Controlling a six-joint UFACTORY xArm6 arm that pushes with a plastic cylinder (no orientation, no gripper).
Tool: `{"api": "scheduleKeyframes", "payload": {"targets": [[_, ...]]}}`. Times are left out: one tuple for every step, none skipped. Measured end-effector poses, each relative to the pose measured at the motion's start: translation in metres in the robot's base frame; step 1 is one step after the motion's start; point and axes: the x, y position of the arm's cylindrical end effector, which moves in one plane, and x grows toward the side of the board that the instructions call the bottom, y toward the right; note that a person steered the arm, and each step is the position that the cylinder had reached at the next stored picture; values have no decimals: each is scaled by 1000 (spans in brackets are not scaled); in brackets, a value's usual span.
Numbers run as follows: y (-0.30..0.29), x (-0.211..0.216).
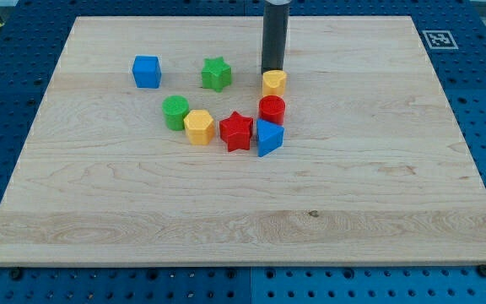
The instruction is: Move the green star towards the heart
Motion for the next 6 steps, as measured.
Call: {"api": "scheduleKeyframes", "payload": {"targets": [[0, -7], [-20, -41], [-78, -61], [-149, -61], [-189, -59], [-184, -52]]}}
